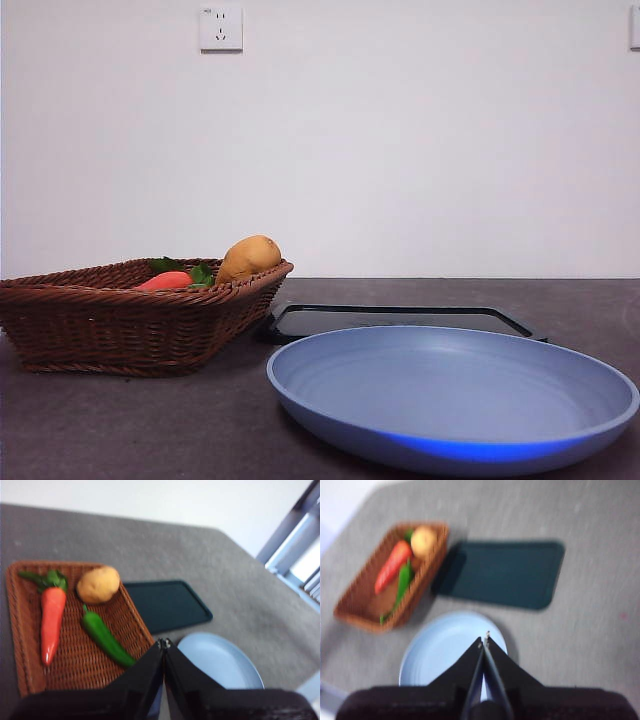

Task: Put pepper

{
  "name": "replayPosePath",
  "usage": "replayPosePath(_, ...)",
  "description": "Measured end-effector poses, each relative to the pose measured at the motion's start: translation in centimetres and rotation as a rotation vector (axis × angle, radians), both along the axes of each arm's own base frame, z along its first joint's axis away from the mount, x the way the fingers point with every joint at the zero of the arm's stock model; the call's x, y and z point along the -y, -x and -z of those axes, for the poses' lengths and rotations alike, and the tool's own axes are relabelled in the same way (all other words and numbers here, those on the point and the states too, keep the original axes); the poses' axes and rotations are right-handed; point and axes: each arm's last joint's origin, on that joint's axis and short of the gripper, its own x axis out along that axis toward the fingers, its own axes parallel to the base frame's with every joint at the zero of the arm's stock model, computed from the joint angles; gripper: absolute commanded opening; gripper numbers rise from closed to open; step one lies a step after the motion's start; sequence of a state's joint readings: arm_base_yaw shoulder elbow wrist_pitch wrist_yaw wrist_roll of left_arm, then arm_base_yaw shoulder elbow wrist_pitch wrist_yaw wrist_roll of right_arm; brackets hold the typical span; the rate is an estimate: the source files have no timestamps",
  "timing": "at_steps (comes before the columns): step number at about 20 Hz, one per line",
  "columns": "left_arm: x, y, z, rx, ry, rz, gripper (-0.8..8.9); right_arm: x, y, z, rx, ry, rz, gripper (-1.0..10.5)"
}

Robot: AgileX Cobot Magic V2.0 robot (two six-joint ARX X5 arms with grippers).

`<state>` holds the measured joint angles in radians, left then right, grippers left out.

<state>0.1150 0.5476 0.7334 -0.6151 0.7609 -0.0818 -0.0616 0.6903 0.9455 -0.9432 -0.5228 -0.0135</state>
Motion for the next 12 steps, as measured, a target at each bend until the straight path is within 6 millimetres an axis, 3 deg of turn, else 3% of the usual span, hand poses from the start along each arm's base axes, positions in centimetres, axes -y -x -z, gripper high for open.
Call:
replayPosePath(7,0.23,0.04,-0.19,-0.052,-0.058,0.057,0.25,-0.39,-0.12,0.36,-0.079,0.069,-0.101,0.2)
replayPosePath(10,0.24,0.05,-0.23,-0.050,-0.059,0.057,2.97,-0.39,-0.25,0.38,-0.079,0.070,-0.102,2.4)
replayPosePath(12,0.24,0.02,-0.29,-0.044,-0.059,0.057,3.38,-0.38,-0.48,0.48,-0.090,0.068,-0.101,3.1)
